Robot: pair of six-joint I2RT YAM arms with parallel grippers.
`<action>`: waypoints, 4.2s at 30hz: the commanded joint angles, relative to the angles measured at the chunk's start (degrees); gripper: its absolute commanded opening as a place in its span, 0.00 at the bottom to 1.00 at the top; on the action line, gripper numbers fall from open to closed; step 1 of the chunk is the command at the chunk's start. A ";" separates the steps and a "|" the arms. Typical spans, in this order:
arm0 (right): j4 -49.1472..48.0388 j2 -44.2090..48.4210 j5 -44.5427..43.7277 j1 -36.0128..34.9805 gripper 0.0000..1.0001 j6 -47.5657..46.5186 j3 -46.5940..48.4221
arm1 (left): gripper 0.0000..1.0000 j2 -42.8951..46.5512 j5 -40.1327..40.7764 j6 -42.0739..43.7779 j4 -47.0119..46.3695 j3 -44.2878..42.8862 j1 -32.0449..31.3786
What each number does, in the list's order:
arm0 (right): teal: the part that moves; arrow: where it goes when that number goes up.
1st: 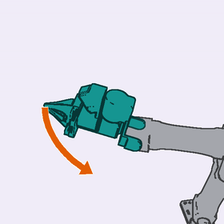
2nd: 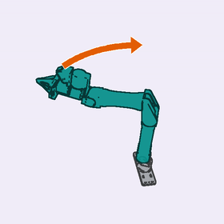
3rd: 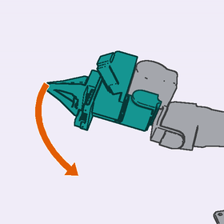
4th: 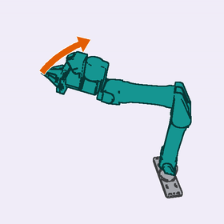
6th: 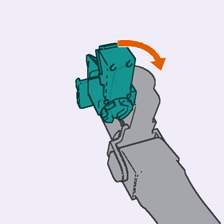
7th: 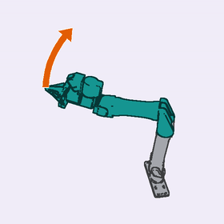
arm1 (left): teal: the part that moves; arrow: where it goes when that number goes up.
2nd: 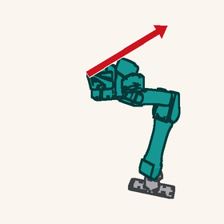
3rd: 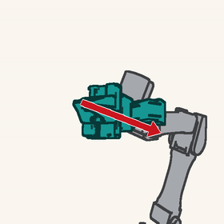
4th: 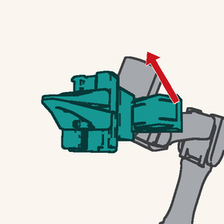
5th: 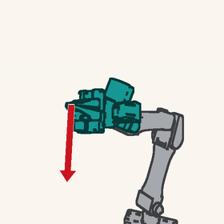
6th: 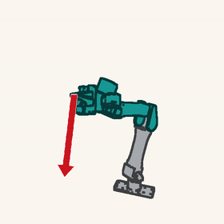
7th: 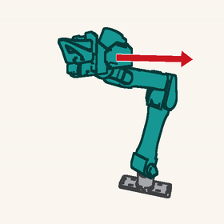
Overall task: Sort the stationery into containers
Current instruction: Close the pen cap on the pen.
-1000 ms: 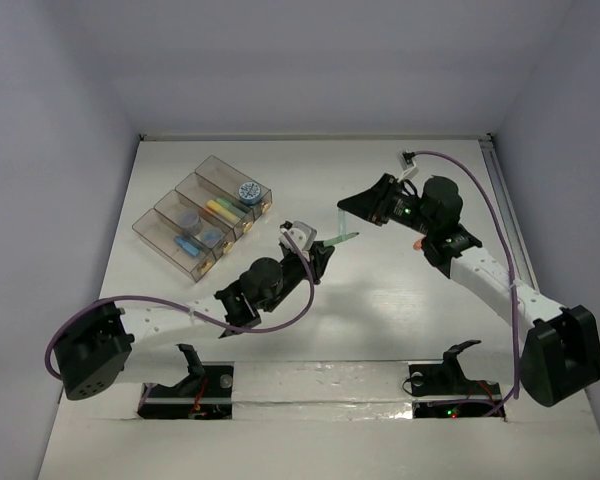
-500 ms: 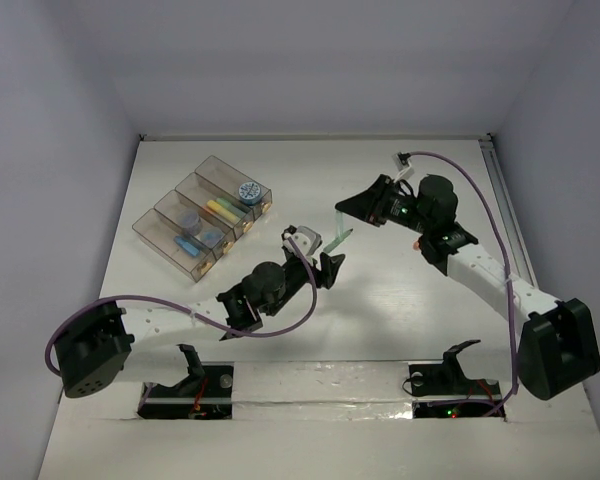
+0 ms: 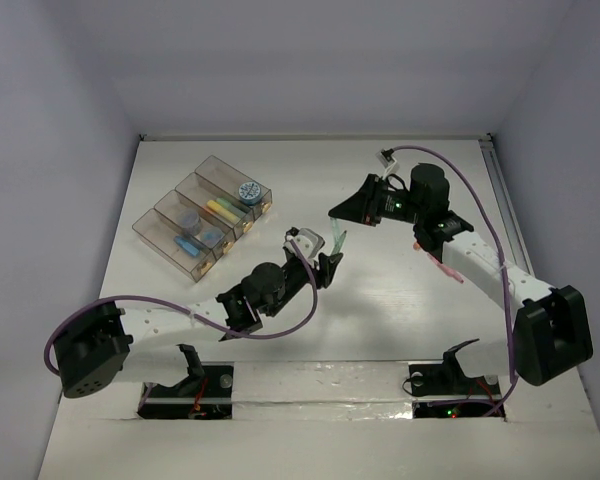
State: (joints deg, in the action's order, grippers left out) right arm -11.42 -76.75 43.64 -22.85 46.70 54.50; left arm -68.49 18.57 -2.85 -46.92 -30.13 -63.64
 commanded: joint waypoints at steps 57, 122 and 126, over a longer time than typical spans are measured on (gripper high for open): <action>1.84 9.25 -23.16 -6.59 0.14 -6.36 -5.02 | 0.00 -1.74 11.31 -9.45 -2.83 -5.99 -0.79; -5.38 6.17 -38.36 -29.62 0.05 -0.99 -22.44 | 0.00 5.47 6.83 -10.68 -1.43 -13.21 14.42; 0.60 9.86 -50.80 -29.62 0.55 -2.57 -17.07 | 0.00 5.12 8.14 -13.93 -0.37 -9.78 14.42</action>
State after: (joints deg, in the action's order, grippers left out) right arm -27.59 -68.58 -8.80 -47.16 45.74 36.75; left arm -65.76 15.64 -13.61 -28.82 -35.79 -53.74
